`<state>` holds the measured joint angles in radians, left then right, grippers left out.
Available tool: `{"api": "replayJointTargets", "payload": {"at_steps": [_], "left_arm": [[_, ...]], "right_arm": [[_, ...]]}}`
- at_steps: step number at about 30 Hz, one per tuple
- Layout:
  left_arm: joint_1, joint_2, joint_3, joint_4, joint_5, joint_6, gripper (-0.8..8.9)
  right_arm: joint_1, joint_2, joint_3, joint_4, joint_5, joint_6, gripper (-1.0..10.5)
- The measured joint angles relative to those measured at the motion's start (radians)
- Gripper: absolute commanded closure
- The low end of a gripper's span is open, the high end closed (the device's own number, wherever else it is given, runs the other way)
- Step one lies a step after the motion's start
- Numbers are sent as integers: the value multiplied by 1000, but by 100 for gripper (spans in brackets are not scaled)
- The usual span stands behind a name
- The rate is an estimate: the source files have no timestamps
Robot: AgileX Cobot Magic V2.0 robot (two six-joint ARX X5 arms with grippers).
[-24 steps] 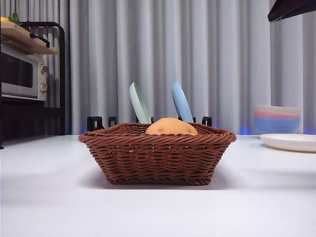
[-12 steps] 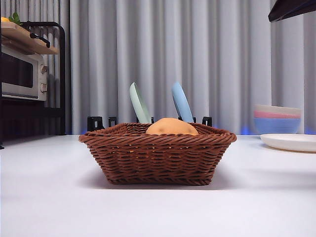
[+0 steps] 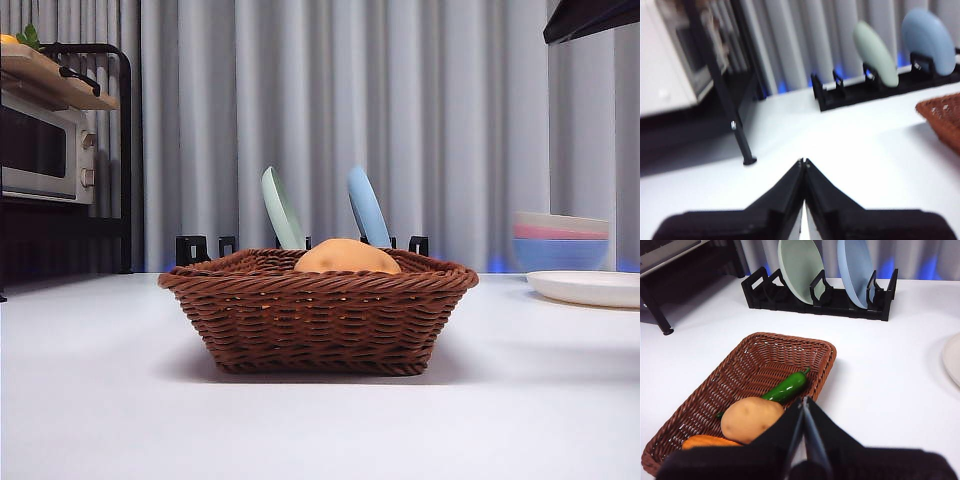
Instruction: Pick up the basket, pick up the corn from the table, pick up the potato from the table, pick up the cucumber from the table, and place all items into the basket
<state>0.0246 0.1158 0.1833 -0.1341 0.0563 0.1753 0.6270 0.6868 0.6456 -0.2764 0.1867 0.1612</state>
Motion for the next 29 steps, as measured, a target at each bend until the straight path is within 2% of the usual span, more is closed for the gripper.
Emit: {"api": "replayJointTargets", "payload": {"at_steps": [13,29], "left_arm": [[44,-106,-166,-1,1,-83,817],[91,-109,-166,-47,0,-117,816]], "right_arm": [[0,0,0,0,0,0,945],[0,0,0,0,0,0,945]]}}
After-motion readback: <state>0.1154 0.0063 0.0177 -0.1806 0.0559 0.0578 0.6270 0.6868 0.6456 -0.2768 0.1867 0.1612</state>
